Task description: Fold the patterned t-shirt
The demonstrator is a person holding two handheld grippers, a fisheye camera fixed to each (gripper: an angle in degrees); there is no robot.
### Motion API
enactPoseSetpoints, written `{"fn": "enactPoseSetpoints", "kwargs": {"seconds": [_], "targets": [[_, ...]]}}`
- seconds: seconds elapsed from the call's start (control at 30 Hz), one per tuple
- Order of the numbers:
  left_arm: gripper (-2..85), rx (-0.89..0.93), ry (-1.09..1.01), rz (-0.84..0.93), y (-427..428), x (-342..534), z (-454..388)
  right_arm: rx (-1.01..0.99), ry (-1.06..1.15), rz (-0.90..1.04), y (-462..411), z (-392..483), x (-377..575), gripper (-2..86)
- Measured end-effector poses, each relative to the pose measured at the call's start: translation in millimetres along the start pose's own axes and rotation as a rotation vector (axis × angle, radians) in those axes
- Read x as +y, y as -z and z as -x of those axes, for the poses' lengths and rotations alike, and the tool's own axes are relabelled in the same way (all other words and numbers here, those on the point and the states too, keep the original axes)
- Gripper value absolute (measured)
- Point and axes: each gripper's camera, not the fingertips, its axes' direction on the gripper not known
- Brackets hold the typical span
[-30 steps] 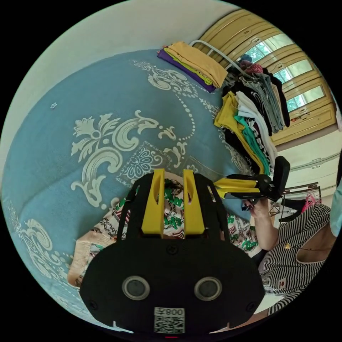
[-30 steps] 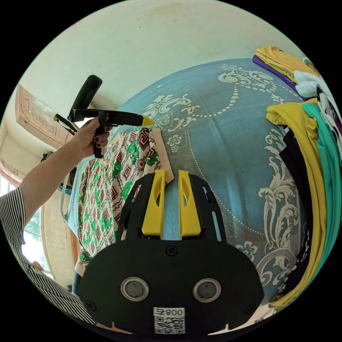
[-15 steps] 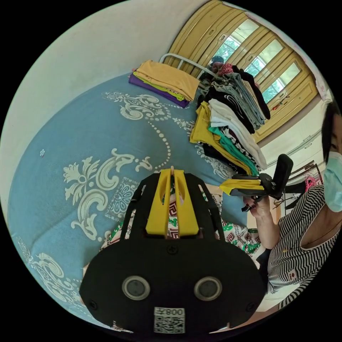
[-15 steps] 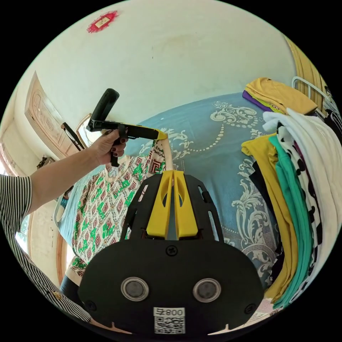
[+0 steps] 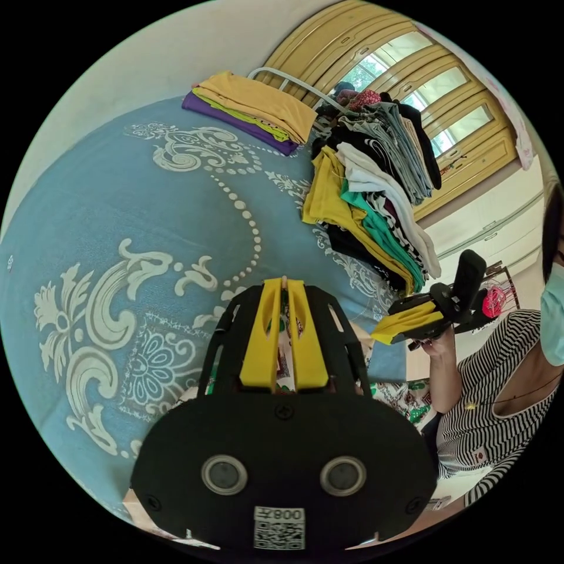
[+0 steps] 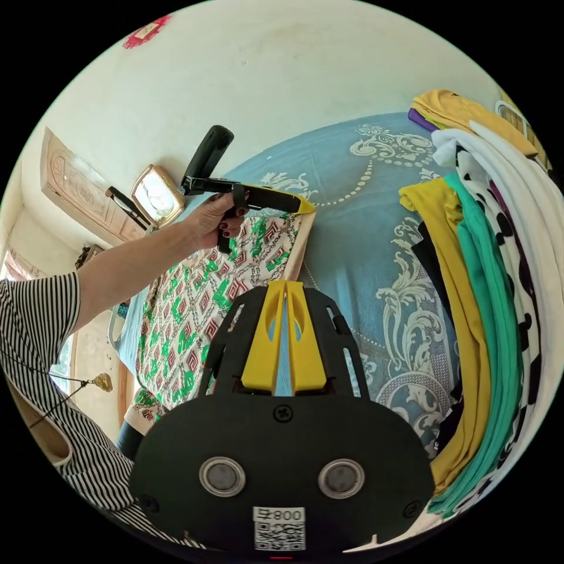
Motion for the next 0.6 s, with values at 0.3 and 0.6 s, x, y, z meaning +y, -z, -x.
{"fn": "enactPoseSetpoints", "kwargs": {"seconds": [0.3, 0.6], "targets": [[3.8, -0.016, -0.001, -0.052, 21.9, -34.9, 2.8, -0.033, -0.05, 0.1, -2.4, -29.1, -1.5, 0.3], [5.3, -0.045, -0.006, 0.056, 41.6, -32.3, 6.6, -0.032, -0.119, 0.057, 5.6, -57.3, 1.0, 3.5]]}}
